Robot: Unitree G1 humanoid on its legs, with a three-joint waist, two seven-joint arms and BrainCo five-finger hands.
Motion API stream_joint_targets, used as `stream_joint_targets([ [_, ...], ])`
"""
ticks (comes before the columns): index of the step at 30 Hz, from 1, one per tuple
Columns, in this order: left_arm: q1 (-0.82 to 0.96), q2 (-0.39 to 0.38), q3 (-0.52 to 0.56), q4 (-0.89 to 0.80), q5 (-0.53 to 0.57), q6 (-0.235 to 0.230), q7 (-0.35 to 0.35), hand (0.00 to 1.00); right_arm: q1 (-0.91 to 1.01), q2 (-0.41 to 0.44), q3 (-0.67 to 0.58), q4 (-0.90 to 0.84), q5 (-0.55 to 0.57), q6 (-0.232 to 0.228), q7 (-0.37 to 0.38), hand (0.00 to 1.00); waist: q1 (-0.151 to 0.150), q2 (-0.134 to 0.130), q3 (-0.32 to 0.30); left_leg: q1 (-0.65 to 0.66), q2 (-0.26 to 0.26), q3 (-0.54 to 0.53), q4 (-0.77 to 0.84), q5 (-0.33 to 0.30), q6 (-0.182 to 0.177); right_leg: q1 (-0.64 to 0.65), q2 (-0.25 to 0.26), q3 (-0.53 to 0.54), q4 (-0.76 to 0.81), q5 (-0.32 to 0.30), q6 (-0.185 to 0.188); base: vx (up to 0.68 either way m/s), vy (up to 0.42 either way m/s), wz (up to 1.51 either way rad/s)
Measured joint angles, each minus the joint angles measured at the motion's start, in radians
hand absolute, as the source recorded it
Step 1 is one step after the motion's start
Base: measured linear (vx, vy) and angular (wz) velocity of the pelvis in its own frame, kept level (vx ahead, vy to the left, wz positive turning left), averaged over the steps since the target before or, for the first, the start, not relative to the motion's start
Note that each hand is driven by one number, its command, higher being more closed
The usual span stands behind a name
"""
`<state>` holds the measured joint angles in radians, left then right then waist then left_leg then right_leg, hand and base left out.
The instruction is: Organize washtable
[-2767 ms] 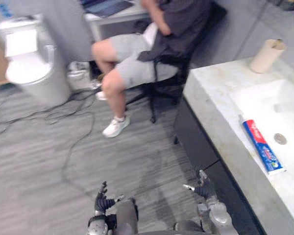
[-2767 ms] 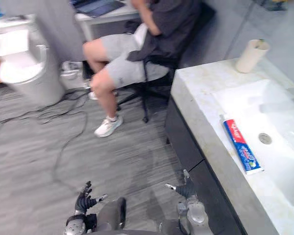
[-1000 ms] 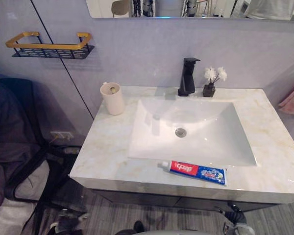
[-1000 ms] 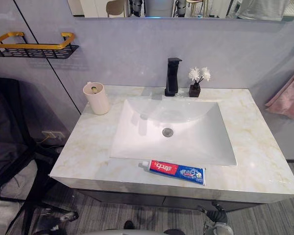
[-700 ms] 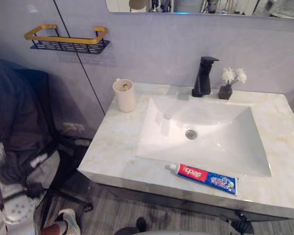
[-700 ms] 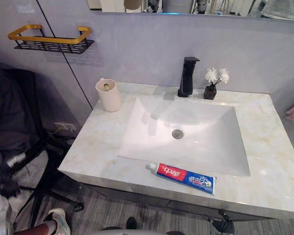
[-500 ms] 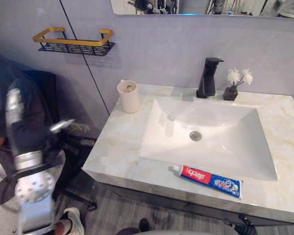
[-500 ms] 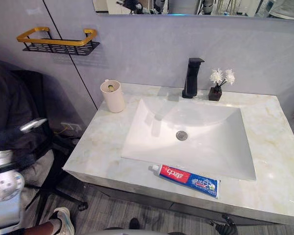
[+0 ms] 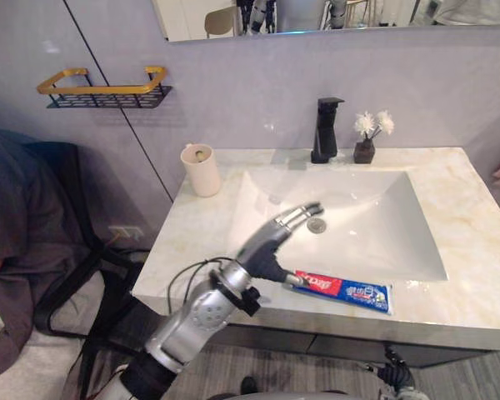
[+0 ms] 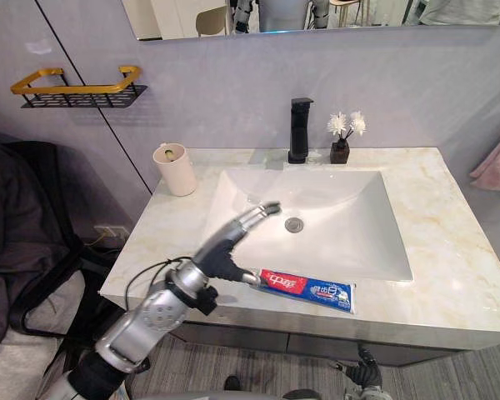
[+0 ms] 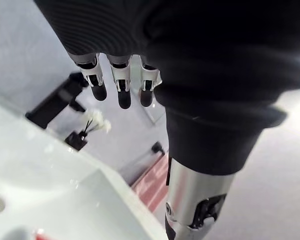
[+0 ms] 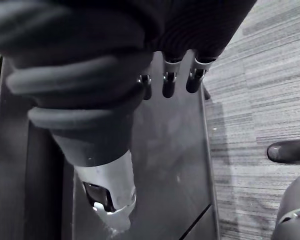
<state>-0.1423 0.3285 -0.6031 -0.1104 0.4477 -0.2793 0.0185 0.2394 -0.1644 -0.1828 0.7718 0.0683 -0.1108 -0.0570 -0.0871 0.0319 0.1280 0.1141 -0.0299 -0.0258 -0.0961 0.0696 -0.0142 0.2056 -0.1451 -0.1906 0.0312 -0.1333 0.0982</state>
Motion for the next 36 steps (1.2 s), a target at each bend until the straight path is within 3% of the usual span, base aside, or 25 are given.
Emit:
stream_joint_targets([
  [7,-0.001,-0.019,-0.03,0.157,0.108,0.023,-0.015,0.0,-0.012,0.002,0.005,0.003,0.0,0.0,-0.003,0.0,-0.01,-0.016,0.009,-0.005,0.004,0.011,0.0,0.0,0.0,-0.001,0.005,0.008,-0.019,0.004,-0.002,0.02,-0.02,-0.04],
  [8,-0.009,-0.027,-0.027,0.174,0.124,0.031,-0.014,1.0,-0.017,0.002,0.005,0.011,0.0,0.0,-0.004,0.0,-0.01,-0.019,0.011,-0.006,0.005,0.014,0.0,0.0,-0.001,-0.001,0.005,0.009,-0.021,0.004,-0.002,0.02,-0.024,-0.04],
  [14,-0.078,-0.054,-0.018,0.255,0.215,0.037,0.008,1.0,-0.05,0.003,0.005,0.029,0.001,-0.002,-0.005,0.0,-0.013,-0.022,0.014,-0.011,0.011,0.038,0.0,-0.001,-0.001,-0.006,0.011,0.033,-0.047,0.027,-0.004,-0.02,-0.012,-0.12],
  [21,-0.081,-0.07,0.016,0.283,0.237,0.041,0.028,1.0,-0.056,0.004,-0.033,0.029,0.004,-0.022,-0.006,0.0,-0.018,-0.018,0.015,-0.013,0.013,0.058,-0.001,-0.002,-0.002,-0.02,0.01,0.057,-0.05,0.033,-0.001,-0.04,0.002,-0.1],
  [26,-0.06,-0.062,0.073,0.268,0.237,0.052,0.026,1.0,-0.047,0.004,-0.272,-0.031,0.054,-0.022,-0.044,0.0,-0.021,-0.015,0.017,-0.014,0.016,0.074,0.0,-0.01,-0.007,-0.027,0.011,0.076,-0.051,0.033,-0.002,0.0,-0.008,-0.1],
  [32,0.039,-0.021,0.217,0.184,0.206,0.08,0.026,1.0,-0.048,-0.037,-0.623,-0.285,0.092,-0.019,-0.146,0.0,-0.037,-0.019,0.016,-0.014,0.026,0.12,0.0,-0.024,-0.004,-0.053,0.018,0.116,-0.034,0.034,-0.001,0.04,-0.011,-0.21],
  [36,0.112,-0.016,0.27,0.114,0.183,0.088,0.026,1.0,-0.057,-0.082,-0.728,-0.529,0.114,-0.018,-0.224,0.0,-0.038,-0.026,0.015,-0.011,0.031,0.133,0.001,-0.026,-0.005,-0.057,0.022,0.129,-0.03,0.034,-0.001,0.02,-0.023,-0.1],
])
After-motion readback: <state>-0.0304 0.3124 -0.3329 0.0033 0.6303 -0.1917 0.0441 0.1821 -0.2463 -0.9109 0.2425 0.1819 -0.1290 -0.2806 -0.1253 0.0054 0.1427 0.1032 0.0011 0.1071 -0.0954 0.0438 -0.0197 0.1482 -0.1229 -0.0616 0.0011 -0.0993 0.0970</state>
